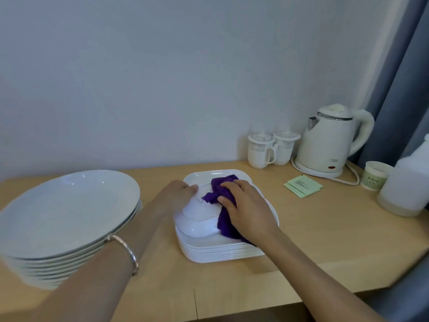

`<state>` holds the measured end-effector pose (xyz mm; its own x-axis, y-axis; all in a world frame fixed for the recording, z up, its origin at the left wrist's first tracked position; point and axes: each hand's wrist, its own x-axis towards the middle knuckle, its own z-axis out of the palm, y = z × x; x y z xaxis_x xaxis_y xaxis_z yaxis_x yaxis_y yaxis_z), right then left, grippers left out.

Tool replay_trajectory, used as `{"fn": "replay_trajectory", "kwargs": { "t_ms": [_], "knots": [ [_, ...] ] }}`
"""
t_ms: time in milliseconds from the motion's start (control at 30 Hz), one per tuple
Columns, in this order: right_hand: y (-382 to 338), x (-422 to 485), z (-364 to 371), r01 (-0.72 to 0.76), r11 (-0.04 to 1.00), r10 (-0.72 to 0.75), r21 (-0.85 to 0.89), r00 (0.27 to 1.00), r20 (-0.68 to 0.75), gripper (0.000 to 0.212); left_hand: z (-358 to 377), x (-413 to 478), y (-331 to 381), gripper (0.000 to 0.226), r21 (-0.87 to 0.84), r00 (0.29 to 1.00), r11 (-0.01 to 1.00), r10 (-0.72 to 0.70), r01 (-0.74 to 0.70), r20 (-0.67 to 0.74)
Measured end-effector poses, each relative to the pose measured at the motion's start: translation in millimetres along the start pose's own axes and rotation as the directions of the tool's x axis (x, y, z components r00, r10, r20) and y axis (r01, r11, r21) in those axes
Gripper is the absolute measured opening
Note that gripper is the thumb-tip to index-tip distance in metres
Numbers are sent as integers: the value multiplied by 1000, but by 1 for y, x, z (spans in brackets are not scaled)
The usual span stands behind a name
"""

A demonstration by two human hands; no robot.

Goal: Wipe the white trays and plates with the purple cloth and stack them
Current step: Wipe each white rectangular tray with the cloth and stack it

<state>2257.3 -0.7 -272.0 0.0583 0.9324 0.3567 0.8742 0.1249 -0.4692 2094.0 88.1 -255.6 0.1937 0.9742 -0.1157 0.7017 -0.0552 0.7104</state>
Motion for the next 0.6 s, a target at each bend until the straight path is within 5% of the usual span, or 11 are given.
{"fn": "replay_trajectory", "kwargs": {
  "t_ms": [233, 400, 600],
  "knots": [
    [6, 3, -9, -36, 996, 42, 83, 996, -73, 37, -43, -4, 28, 16, -333, 976, 918, 194, -215, -98],
    [14, 8, -5, -131, 988, 125, 78, 990, 72, 33, -53, -8, 36, 15, -139, 879, 907, 331, -397, -344],
    [13, 9, 1, -92, 995, 97, -43, 990, 105, 35, -22, 6, 16, 19, 4, 837, 874, 466, -485, -285]
  ]
}}
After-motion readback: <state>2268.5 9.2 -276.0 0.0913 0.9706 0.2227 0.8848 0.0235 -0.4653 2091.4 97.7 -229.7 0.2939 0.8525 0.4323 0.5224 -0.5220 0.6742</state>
